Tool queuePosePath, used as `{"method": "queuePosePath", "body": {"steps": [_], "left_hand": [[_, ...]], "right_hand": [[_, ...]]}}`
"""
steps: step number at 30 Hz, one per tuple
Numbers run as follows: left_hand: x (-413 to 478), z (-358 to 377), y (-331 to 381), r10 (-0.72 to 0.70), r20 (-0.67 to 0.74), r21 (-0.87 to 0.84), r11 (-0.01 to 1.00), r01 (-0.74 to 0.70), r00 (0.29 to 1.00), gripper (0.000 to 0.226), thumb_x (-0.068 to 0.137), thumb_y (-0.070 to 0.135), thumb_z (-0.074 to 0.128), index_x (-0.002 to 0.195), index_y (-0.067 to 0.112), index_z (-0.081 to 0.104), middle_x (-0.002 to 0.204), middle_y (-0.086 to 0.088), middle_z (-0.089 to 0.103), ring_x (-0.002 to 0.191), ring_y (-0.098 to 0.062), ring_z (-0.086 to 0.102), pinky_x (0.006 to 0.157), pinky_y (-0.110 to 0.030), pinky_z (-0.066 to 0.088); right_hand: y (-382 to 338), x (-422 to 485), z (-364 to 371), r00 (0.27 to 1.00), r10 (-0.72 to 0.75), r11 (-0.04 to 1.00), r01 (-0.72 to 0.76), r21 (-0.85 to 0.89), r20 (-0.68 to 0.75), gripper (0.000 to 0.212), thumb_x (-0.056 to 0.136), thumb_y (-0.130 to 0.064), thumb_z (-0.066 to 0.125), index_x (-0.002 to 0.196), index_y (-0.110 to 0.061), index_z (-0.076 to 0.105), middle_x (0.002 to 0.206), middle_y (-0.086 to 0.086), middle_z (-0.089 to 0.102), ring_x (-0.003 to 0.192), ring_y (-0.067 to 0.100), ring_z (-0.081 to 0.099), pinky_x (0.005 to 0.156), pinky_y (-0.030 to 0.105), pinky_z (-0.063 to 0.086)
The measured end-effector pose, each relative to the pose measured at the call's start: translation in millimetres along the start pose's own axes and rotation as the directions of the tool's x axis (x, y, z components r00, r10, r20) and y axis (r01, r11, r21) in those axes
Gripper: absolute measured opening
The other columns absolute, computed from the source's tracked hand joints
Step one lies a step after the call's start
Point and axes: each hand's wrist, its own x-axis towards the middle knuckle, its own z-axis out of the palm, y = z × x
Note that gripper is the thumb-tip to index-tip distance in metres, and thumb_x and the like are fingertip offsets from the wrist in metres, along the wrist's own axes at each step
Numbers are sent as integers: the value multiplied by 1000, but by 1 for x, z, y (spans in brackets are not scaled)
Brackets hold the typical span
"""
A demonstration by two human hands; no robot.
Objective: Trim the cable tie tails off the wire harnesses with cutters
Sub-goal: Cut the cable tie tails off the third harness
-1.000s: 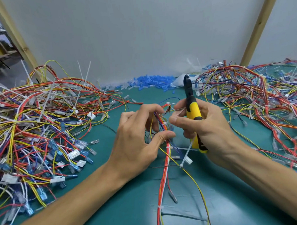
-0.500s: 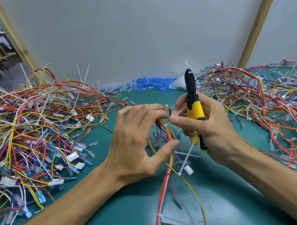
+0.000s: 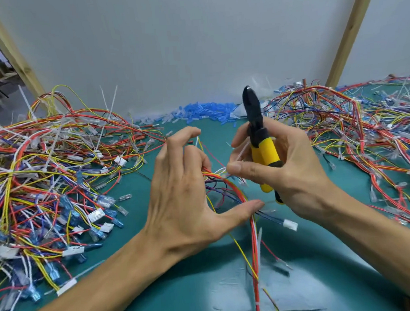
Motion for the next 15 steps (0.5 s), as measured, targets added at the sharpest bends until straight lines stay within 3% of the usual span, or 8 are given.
{"method": "queuePosePath", "body": {"steps": [2,5,9,13,15], "left_hand": [[-1,3,0,9,28,-31,999,-8,1000,64,73,68,72,97,13,48,143,-7,43,135,-26,48,105,-46,44],[-3,6,0,14,50,-87,996,-9,999,48,74,42,68,106,11,53,150,-6,43,141,-23,46,104,-54,44],[-3,7,-2,24,55,-45,999,-21,998,48,76,35,66,115,10,59,145,-4,54,148,-18,43,114,-45,38],[0,4,-3,-24,68,34,999,22,997,45,74,44,67,109,15,62,118,4,64,116,-22,62,98,-44,46],[0,4,-3,-24,48,79,997,20,999,38,75,46,68,101,18,64,104,6,65,101,-23,63,88,-43,46]], "right_hand": [[2,-1,4,999,22,1000,-22,-4,38,33,74,9,87,97,-4,66,76,8,73,66,16,67,66,22,54],[5,-2,8,999,22,1000,-22,-12,37,31,74,10,86,96,-2,66,76,5,72,68,15,67,67,24,55],[4,0,5,995,1,1000,-3,-13,-95,32,74,8,87,91,-6,65,74,6,73,62,14,63,61,19,52],[7,4,2,972,33,999,-31,14,-233,35,73,12,85,86,-11,62,69,4,73,57,9,62,57,15,47],[8,4,1,963,34,999,-30,17,-268,37,73,14,84,86,-12,62,68,3,72,57,8,63,58,15,48]]}}
